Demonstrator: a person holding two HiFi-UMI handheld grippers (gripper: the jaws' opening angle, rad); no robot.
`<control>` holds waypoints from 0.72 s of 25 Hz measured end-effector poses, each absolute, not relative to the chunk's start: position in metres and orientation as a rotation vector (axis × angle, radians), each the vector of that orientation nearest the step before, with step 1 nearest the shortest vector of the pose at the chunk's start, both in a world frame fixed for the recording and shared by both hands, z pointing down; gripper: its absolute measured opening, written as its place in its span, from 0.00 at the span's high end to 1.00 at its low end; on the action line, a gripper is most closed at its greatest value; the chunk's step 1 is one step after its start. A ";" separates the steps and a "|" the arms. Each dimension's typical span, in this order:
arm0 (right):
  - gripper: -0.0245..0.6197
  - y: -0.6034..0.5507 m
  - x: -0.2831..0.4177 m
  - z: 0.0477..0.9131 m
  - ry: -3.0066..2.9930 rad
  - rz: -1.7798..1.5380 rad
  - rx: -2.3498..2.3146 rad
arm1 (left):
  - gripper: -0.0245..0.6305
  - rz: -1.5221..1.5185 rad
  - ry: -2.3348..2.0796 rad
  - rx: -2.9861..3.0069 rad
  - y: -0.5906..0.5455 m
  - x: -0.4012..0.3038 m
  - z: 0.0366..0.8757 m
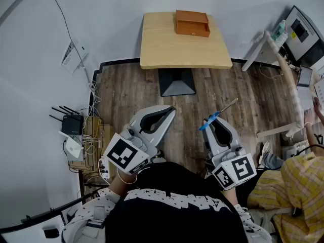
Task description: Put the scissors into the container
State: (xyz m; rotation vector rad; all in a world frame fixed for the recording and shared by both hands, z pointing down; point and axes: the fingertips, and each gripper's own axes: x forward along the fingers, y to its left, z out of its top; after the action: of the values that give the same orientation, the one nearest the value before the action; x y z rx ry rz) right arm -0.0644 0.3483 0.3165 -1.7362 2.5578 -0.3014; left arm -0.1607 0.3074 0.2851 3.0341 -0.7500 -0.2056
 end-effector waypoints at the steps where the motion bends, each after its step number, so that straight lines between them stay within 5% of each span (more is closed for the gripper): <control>1: 0.81 0.348 -0.065 0.316 2.557 -0.306 -1.732 | 0.96 -0.203 -0.754 3.032 0.306 -0.162 0.285; 18: 0.81 0.327 -0.069 0.315 2.511 -0.328 -1.798 | 0.96 -0.206 -0.670 3.038 0.281 -0.166 0.286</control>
State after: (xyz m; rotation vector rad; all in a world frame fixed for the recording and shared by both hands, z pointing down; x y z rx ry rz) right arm -0.0687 0.3267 0.3150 -1.7976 2.5112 -0.3283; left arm -0.1664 0.2815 0.2864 3.0376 -0.6698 -0.2055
